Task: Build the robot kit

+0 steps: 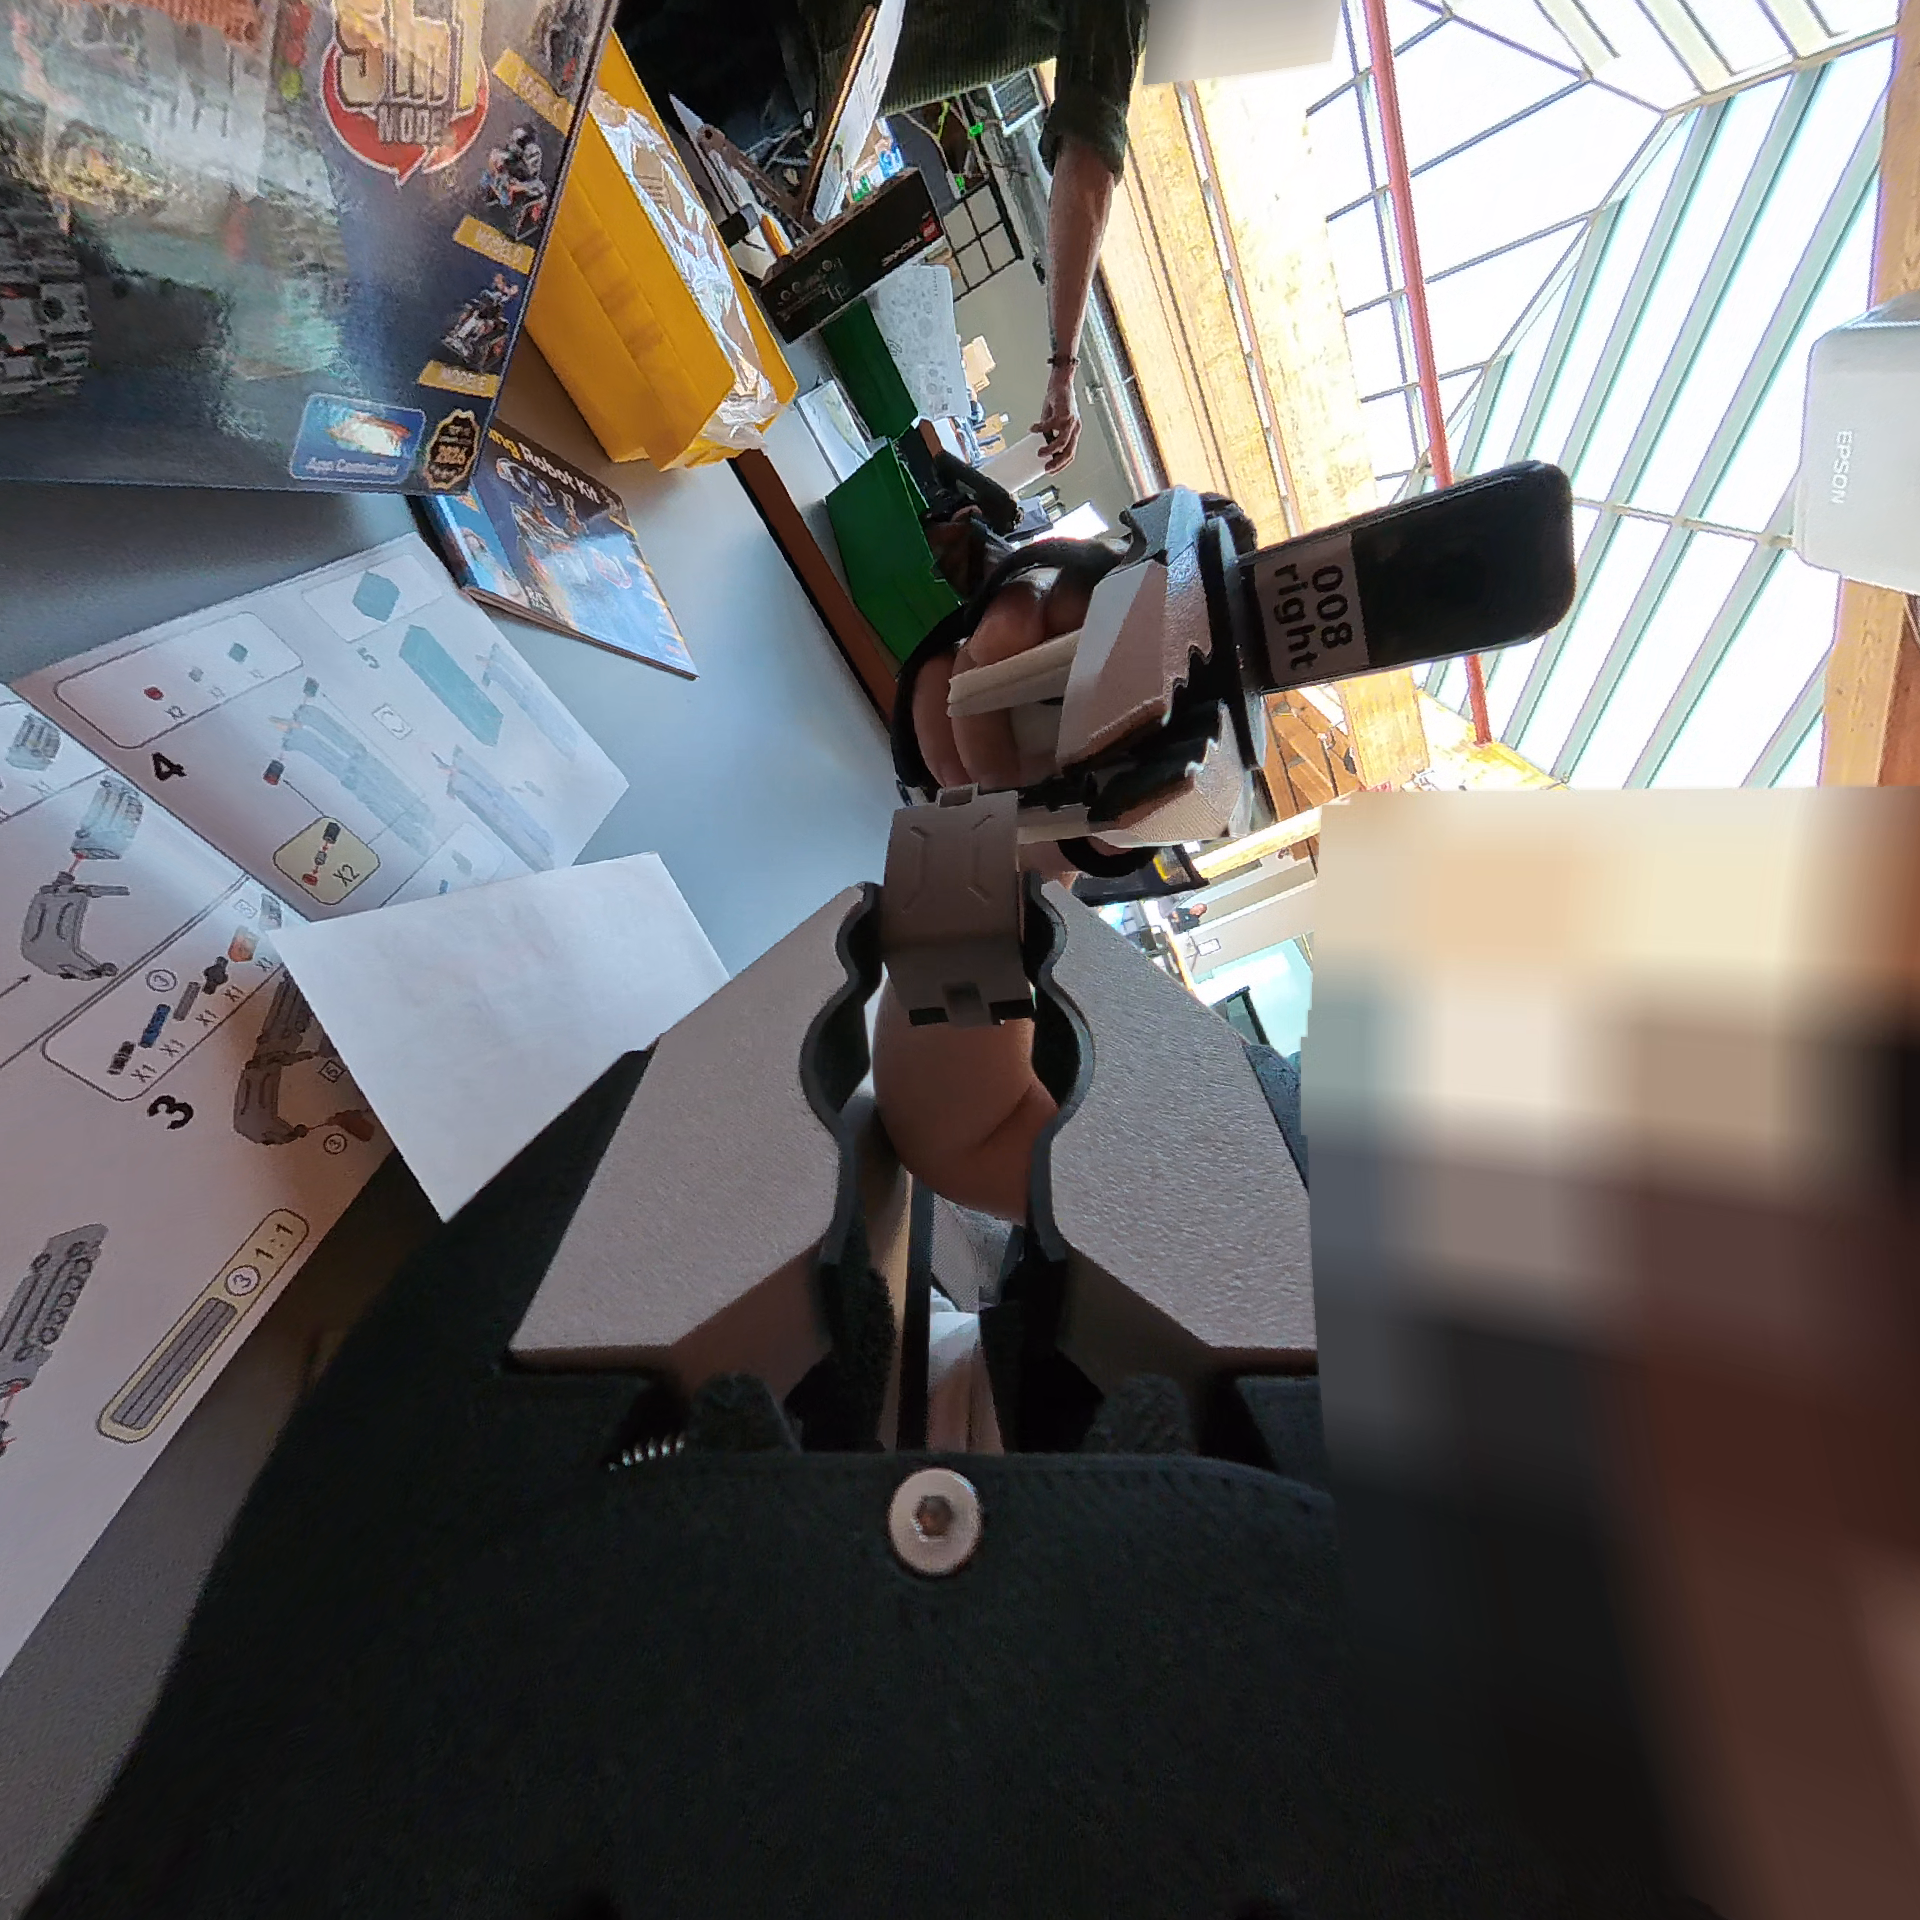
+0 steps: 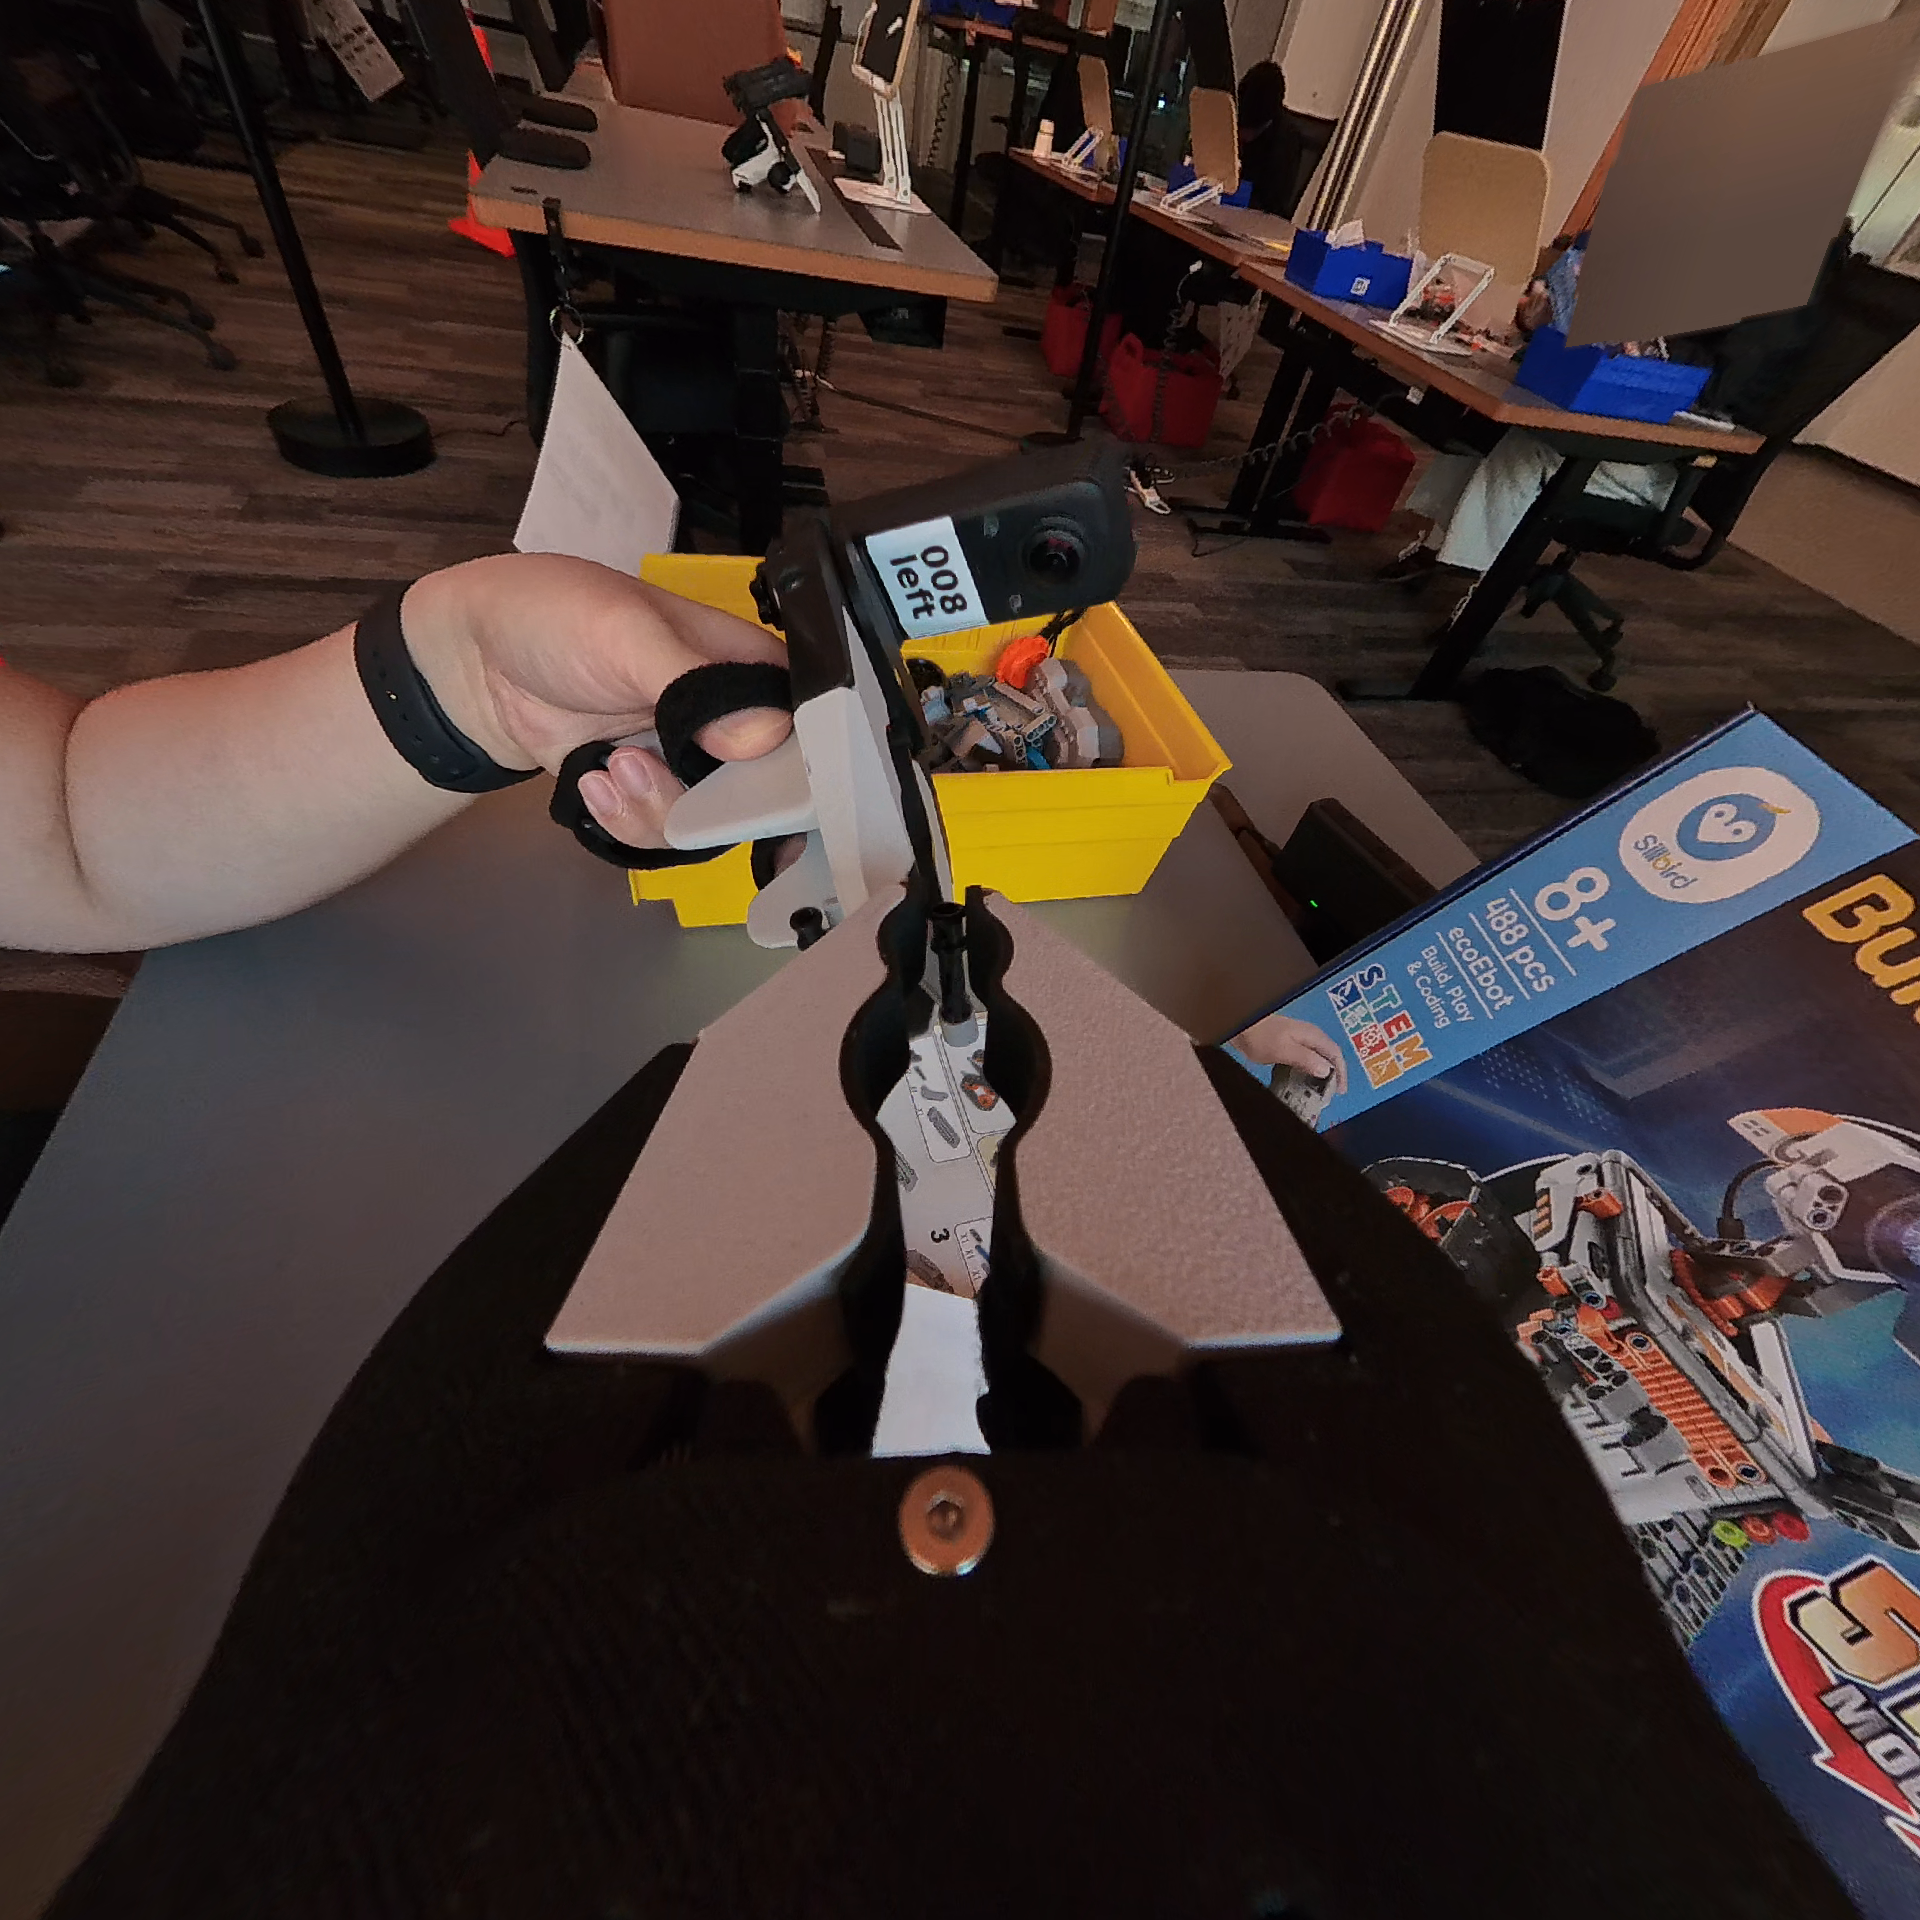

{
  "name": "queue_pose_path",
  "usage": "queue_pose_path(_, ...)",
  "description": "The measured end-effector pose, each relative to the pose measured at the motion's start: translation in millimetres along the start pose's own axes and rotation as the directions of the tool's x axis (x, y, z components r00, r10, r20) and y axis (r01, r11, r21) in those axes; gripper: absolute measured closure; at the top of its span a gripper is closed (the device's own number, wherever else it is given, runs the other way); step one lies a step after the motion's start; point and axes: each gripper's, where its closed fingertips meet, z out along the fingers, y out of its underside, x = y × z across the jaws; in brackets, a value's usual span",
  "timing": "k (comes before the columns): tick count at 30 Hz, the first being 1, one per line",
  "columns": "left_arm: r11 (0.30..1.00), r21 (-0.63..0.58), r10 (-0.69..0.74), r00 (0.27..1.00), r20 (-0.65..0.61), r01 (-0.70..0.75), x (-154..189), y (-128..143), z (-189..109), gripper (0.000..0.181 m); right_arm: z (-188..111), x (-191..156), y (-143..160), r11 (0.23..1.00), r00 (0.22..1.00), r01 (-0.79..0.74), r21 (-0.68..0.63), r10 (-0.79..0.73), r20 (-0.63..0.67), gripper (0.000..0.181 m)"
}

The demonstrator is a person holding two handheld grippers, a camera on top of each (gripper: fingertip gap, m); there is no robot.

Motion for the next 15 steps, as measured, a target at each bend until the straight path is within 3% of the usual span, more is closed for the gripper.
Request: queue_pose_path(15, 0.994, -0.016, -0.108, 0.985, -0.135, 0.107, 3.7, 2.1, 6.5, 0.157, -1.6, 5.5, 7.3, 0.999, 0.999, -0.02, 0.033, 0.019, 0.036, 0.181)
